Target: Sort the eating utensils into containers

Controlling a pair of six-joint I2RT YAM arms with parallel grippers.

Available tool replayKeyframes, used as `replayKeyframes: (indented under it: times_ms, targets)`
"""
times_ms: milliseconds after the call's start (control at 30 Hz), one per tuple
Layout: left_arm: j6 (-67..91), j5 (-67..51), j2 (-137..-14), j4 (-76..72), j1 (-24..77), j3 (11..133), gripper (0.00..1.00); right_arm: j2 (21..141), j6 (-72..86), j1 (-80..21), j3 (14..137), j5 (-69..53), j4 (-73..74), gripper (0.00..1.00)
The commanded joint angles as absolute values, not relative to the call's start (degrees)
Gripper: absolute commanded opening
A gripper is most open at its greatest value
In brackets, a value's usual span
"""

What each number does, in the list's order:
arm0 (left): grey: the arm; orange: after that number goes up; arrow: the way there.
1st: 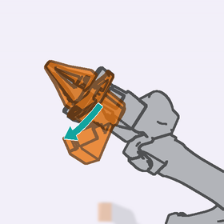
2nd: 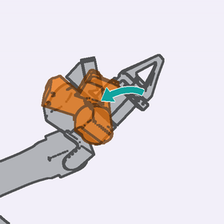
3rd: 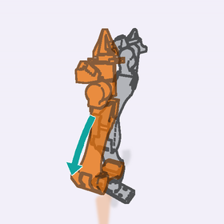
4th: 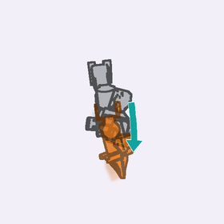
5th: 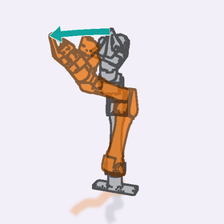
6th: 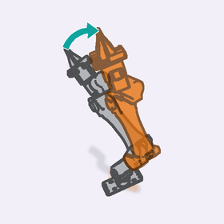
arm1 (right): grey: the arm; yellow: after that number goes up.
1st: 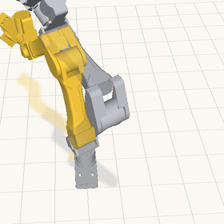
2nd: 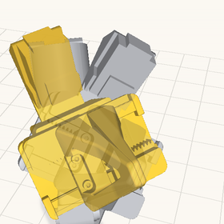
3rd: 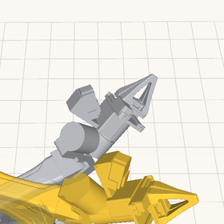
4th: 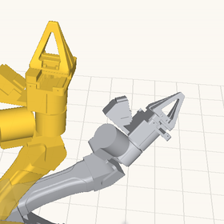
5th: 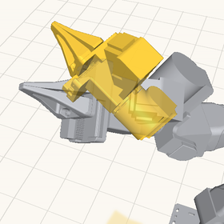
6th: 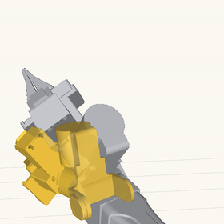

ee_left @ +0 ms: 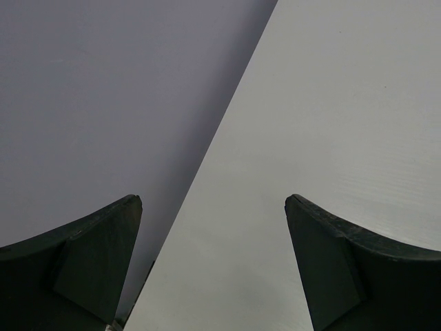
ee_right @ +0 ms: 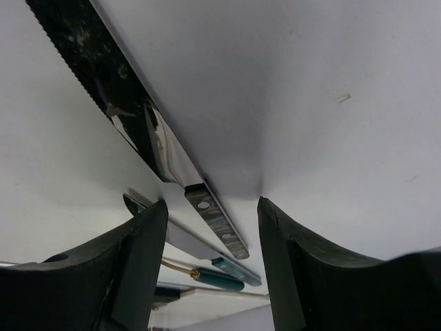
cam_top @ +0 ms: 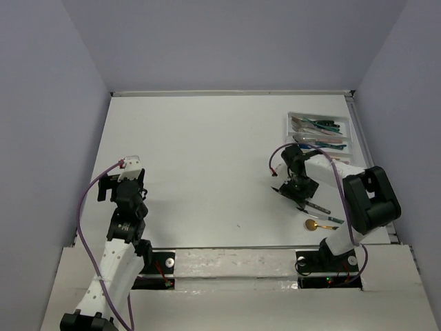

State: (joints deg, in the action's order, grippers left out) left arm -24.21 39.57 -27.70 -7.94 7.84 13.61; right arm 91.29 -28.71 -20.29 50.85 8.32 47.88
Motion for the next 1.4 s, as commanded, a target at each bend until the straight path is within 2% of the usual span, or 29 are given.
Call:
replayKeyframes:
  times_ms: [0,167,267,300,367,433,467,933,1367]
  targets:
    - [-24.26,41.48,-27.25,-11.25,8.26,13.18,0.99,94.91,-29.79,-20.39,50.27,9.93,46.23,0.60]
    - [-24.34,41.75,-26.98,-11.25,8.44,13.10,0.99,101.15,-30.41,-20.39,51.06,10.02,45.70,0.52]
    - [-24.35,41.66,-26.81,-11.25,8.44,13.10,0.99,101.43,-30.94,-20.39,52.29,9.41,45.09,0.36]
    - [-24.35,41.75,-26.81,-11.25,8.52,13.01,0.99,101.25,-31.02,-20.39,52.56,9.49,44.65,0.28]
    - [-24.35,41.84,-26.72,-11.25,8.53,13.01,0.99,101.16,-31.03,-20.39,53.17,10.36,43.86,0.23]
    - [-24.35,41.92,-26.63,-11.25,8.53,13.01,0.99,101.60,-30.94,-20.39,53.79,11.25,43.77,0.11]
    - [-24.35,41.84,-26.63,-11.34,8.61,12.92,0.99,101.78,-30.94,-20.91,54.22,11.86,43.60,0.00]
    - [-24.43,42.19,-26.63,-11.51,8.61,12.83,0.99,94.49,-36.47,-29.88,55.19,11.77,36.21,0.00]
    - [-24.52,42.45,-26.72,-11.69,8.53,12.83,0.99,93.08,-42.45,-32.70,60.03,14.06,38.93,0.00]
